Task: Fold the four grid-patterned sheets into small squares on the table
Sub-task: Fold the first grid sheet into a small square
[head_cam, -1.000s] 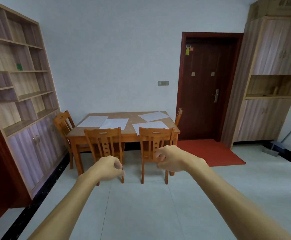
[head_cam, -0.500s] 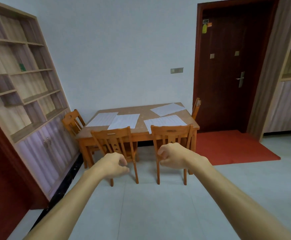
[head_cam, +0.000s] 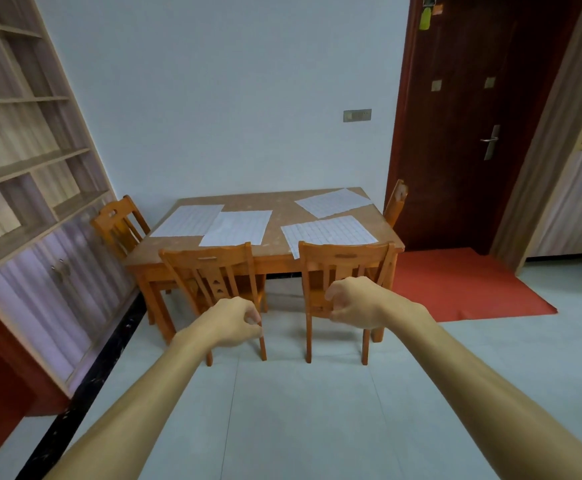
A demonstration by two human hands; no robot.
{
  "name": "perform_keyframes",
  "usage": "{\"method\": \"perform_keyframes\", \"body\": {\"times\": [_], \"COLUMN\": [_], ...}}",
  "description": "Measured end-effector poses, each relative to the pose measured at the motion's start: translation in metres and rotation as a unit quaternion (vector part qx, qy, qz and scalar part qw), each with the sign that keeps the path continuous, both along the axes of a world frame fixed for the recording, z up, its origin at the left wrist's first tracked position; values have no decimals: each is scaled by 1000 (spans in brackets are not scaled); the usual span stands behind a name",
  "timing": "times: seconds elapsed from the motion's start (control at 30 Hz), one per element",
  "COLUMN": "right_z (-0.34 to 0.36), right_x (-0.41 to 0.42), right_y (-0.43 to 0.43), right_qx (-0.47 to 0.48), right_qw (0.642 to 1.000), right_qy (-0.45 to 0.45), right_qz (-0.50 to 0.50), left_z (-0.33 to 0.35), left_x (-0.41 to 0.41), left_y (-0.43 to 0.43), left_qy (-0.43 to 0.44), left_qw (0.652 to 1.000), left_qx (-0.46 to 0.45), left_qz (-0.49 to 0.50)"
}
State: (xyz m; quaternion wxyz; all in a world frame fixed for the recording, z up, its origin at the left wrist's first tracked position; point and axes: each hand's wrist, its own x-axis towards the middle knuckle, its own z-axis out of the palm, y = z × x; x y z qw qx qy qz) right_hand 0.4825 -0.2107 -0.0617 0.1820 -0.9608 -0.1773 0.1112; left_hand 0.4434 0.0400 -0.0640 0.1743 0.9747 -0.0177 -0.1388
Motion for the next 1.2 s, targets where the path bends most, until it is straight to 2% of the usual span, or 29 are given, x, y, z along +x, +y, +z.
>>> {"method": "perform_keyframes", "body": {"times": [0.27,0.67,1.07,1.2], "right_z": [-12,-33,-59,-64], "right_x": [98,243,428,500], "right_y": [49,102,74,43], "right_qx": [-24,-55,-57,-17], "right_qw": [999,996,997,997], "right_qy": [6,59,47,58], "right_qz": [-27,-36,-16,-44], "left_z": [-28,-54,-71,-65], "left_x": [108,269,454,524], "left_y": [52,102,57,28], "left_qy": [-39,11,25,45], "left_qw": [998,998,995,993], "left_qx": [46,22,54,77], "left_qz": [-21,-64,-76,-76]}}
